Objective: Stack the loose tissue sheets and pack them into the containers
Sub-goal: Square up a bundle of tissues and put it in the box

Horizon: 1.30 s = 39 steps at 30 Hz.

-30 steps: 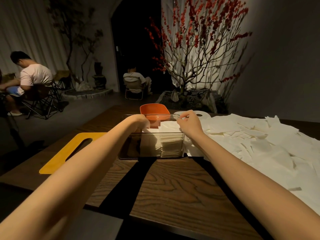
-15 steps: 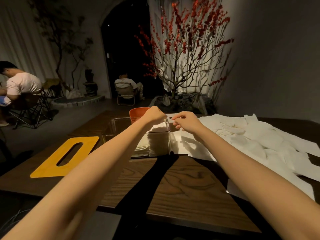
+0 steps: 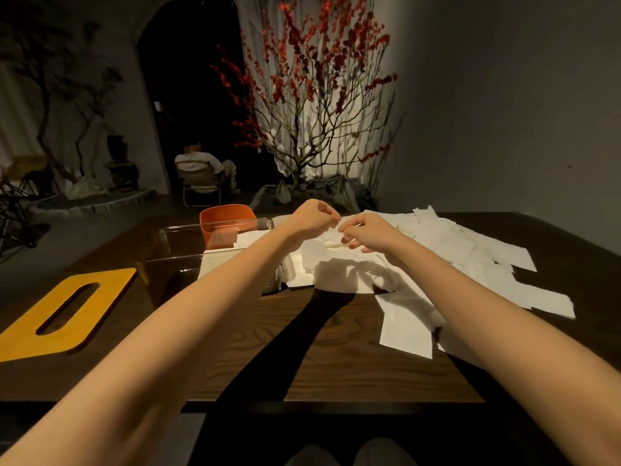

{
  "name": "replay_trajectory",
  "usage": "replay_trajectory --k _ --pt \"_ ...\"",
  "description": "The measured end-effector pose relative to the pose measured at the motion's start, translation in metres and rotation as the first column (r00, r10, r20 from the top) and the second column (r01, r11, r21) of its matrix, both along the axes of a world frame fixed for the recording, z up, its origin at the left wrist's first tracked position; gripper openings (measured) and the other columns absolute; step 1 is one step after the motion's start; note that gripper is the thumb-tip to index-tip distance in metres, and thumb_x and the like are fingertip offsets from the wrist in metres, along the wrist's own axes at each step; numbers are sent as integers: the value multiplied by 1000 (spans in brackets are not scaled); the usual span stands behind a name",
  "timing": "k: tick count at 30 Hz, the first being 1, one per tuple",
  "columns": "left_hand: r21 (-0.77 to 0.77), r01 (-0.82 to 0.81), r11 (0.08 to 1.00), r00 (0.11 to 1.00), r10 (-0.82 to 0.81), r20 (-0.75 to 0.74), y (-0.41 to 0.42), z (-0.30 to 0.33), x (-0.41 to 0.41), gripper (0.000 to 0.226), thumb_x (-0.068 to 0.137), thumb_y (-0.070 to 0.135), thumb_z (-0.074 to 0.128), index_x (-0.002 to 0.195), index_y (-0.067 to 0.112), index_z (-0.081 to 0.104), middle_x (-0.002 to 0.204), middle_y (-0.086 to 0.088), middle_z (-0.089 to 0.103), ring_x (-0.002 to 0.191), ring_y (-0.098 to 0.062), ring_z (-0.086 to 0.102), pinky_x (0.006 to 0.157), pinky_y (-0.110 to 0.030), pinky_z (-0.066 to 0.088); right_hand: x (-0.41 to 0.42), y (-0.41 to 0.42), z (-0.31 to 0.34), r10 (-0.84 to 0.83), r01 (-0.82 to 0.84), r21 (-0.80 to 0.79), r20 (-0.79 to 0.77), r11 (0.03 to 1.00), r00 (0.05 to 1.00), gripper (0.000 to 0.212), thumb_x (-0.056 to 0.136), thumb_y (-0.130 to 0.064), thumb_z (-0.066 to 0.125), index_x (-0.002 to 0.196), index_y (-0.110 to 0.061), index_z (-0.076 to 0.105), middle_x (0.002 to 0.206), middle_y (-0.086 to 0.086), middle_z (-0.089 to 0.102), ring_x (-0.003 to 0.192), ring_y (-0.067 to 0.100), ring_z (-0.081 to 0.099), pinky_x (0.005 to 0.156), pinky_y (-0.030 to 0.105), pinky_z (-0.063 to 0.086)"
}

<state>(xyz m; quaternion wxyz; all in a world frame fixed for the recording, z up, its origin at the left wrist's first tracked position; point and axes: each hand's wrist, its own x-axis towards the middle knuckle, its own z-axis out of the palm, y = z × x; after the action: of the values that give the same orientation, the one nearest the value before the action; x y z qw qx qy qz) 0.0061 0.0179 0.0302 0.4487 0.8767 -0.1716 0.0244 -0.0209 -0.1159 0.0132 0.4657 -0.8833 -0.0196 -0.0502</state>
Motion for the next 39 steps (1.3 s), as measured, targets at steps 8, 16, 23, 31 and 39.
replay_trajectory --k 8,16,23,31,39 --pt "43 8 999 983 0 -185 -3 -41 10 9 96 10 51 98 8 61 97 -8 58 87 -17 52 68 -24 41 1 -23 -44 236 -331 -728 -235 600 943 78 87 -33 65 150 -21 21 149 10 28 136 28 27 110 44 31" --pt "-65 -67 996 971 50 -235 -3 -73 36 19 94 8 54 77 5 62 69 -10 54 61 -17 47 59 -25 41 22 -27 -67 253 -196 -781 -50 593 966 70 87 -30 60 148 -26 27 150 6 30 137 26 26 109 49 28" --pt "-254 -259 932 955 208 -211 -4 -88 59 20 96 6 47 98 3 67 81 -3 61 74 -11 54 60 -19 45 38 -28 -77 224 10 -804 177 595 959 59 91 -29 55 146 -31 33 151 -2 36 137 21 34 111 47 24" --pt "-525 -362 770 930 265 -253 2 -98 70 25 98 1 41 106 -3 64 76 -8 61 61 -12 53 50 -15 45 51 -19 -80 334 30 -788 294 615 896 59 89 -49 55 143 -34 35 145 -7 44 130 17 42 107 39 24" --pt "-534 -303 789 946 319 -66 2 -97 72 27 97 0 39 93 5 65 76 1 59 76 -9 55 64 -13 45 48 -13 -78 270 25 -700 307 713 913 32 96 -30 54 127 -30 61 131 -5 60 118 17 53 96 31 43"
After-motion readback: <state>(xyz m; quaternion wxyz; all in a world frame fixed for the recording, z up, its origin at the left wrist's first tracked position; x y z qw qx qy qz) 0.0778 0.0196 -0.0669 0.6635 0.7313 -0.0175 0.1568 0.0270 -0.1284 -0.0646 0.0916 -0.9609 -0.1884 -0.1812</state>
